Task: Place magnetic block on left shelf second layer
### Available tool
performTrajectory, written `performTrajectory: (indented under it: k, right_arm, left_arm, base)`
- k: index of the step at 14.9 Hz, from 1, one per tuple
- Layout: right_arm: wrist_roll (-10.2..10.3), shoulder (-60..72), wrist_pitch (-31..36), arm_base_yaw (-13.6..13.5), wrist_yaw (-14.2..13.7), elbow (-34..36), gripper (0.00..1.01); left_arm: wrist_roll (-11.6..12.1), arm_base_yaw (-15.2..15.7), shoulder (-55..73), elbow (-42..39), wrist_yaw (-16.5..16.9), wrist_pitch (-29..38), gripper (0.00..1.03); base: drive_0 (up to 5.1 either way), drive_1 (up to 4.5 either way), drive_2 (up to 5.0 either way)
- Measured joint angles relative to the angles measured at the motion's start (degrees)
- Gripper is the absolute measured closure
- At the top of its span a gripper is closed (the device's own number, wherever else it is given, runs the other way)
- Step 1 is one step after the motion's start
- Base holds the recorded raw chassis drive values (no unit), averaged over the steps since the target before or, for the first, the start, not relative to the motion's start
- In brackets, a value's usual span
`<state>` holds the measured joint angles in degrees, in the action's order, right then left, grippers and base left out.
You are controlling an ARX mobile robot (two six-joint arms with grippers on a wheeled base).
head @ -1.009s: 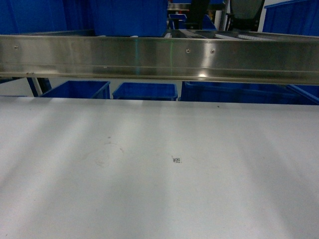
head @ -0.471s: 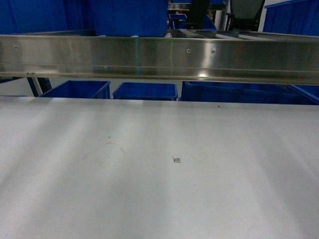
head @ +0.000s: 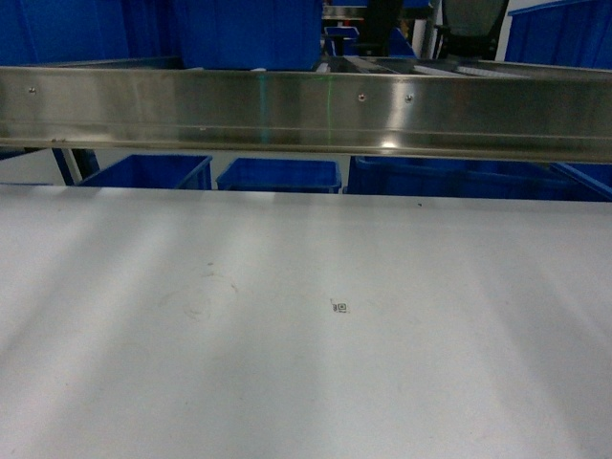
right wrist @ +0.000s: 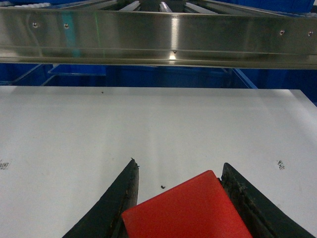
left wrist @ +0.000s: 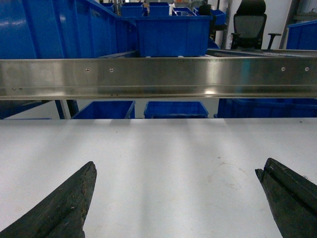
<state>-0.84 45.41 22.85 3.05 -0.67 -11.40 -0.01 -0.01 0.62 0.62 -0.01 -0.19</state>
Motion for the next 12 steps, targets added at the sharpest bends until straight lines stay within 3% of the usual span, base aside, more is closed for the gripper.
performTrajectory:
  k: [2,3,4,12]
  right_arm:
    - [0.0,0.5,3.1,-0.4,0.1,0.6,0.58]
    - [0.1,1.6,11.9,-2.4,0.1,2.9,0.58]
    - [0.1,1.7,16.1,-3.5,1.0,4.5,0.58]
    - [0.2,1.7,16.7,-3.3,0.7,4.5,0.58]
  left_arm:
    - [0.0,0.0,0.0,0.0,0.0,0.0,0.05]
    - [0.0,0.0,0.0,0.0,0.0,0.0,0.05]
    - [0.0,0.0,0.0,0.0,0.0,0.0,0.05]
    - [0.0,0.0,0.0,0.0,0.0,0.0,0.05]
  base:
    - [0.0,0.0,0.0]
    - [0.0,0.0,0.0]
    - [0.0,0.0,0.0]
    - [0.0,0.0,0.0]
